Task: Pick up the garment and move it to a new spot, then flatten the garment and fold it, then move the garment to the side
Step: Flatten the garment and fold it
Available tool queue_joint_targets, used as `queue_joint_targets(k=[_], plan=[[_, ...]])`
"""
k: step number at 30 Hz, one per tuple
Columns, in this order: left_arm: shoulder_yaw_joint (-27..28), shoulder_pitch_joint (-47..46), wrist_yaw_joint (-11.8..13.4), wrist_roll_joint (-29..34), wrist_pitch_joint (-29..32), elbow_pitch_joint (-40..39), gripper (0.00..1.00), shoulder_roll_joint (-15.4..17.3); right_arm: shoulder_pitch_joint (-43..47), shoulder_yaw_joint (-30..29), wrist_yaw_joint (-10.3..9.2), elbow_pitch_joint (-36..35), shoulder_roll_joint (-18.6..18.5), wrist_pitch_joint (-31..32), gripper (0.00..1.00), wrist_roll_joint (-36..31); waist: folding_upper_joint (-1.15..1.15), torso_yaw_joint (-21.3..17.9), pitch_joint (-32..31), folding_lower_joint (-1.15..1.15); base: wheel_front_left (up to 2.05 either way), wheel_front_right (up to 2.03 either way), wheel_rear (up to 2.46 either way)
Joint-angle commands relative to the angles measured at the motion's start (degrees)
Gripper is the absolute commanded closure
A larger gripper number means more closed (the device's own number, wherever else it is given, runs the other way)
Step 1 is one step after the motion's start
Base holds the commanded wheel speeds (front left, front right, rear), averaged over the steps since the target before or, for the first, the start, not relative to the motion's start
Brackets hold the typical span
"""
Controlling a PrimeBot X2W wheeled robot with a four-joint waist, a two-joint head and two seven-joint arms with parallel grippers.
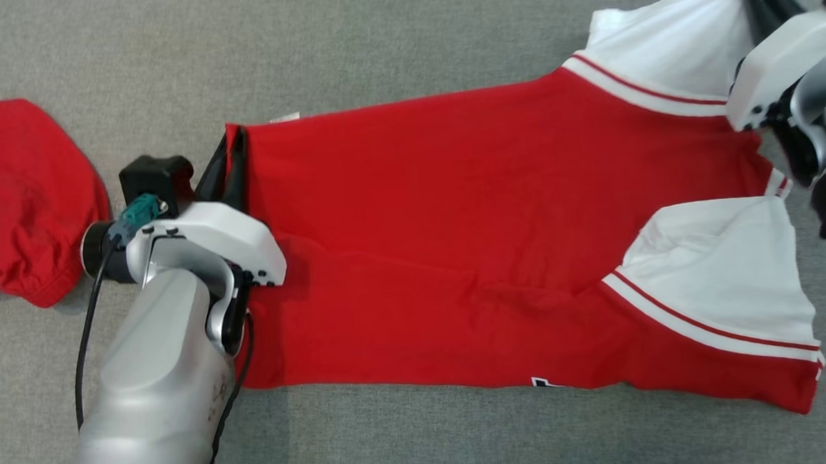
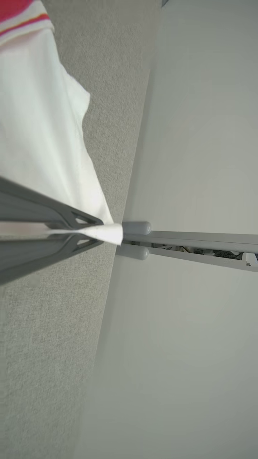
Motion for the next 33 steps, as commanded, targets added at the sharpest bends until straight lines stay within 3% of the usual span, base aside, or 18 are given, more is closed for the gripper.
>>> queue_joint_targets(k=[1,7,15,26,27,28,29,30,32,33], plan=[[0.4,1.1,-0.5,0.5,-0.1,-0.3,1.0,0.6,1.6,-0.4,-0.04,-0.4,0.0,-0.7,1.0,0.7,0.0,-1.1,-1.3,0.0,0.0,0.0,0.0],[1.9,5.8,-2.7,2.8,-0.1,-1.5,1.0,2.1,9.9,-0.8,-0.03,-7.7,0.6,-1.8,1.0,2.7,0.0,-4.0,-6.1,0.0,0.0,0.0,0.0],[5.8,15.7,-4.3,3.2,-0.1,-1.8,1.0,3.0,29.4,-4.6,-0.03,-22.1,1.1,-1.7,1.0,5.3,0.0,-7.3,-13.7,0.0,0.0,0.0,0.0],[8.8,24.9,-5.0,4.8,-0.1,-1.6,1.0,2.4,43.6,-7.5,-0.03,-26.0,3.9,-1.8,1.0,5.1,0.0,-9.0,-17.6,0.0,0.0,0.0,0.0],[9.2,25.4,-4.8,5.0,-0.1,-1.8,0.81,2.3,44.1,-7.8,-0.03,-25.8,4.0,-1.8,1.0,5.0,0.0,-9.0,-17.7,0.0,0.0,0.0,0.0],[9.5,25.9,-4.5,5.4,-0.1,-2.1,0.7,2.2,44.5,-8.0,-0.03,-25.4,4.1,-1.8,1.0,5.0,0.0,-9.0,-17.8,0.0,0.0,0.0,0.0],[9.9,26.4,-4.1,5.7,-0.1,-2.8,0.5,2.1,45.0,-8.1,-0.03,-24.9,4.3,-1.8,1.0,4.9,0.0,-8.9,-17.9,0.0,0.0,0.0,0.0],[10.2,27.1,-3.8,6.1,-0.1,-3.6,0.0,1.9,45.3,-8.4,-0.03,-24.7,4.5,-1.8,0.73,5.0,0.0,-8.8,-18.2,0.0,0.0,0.0,0.0],[11.0,28.8,-2.9,7.2,-0.1,-5.7,0.0,1.6,45.9,-9.1,-0.03,-24.1,4.8,-1.8,0.0,5.1,0.0,-8.6,-18.6,0.0,0.0,0.0,0.0],[11.6,29.7,-2.3,7.8,-0.1,-7.0,0.0,1.5,46.3,-9.4,-0.03,-24.0,5.1,-1.8,0.0,5.4,0.0,-8.4,-18.9,0.0,0.0,0.0,0.0]])
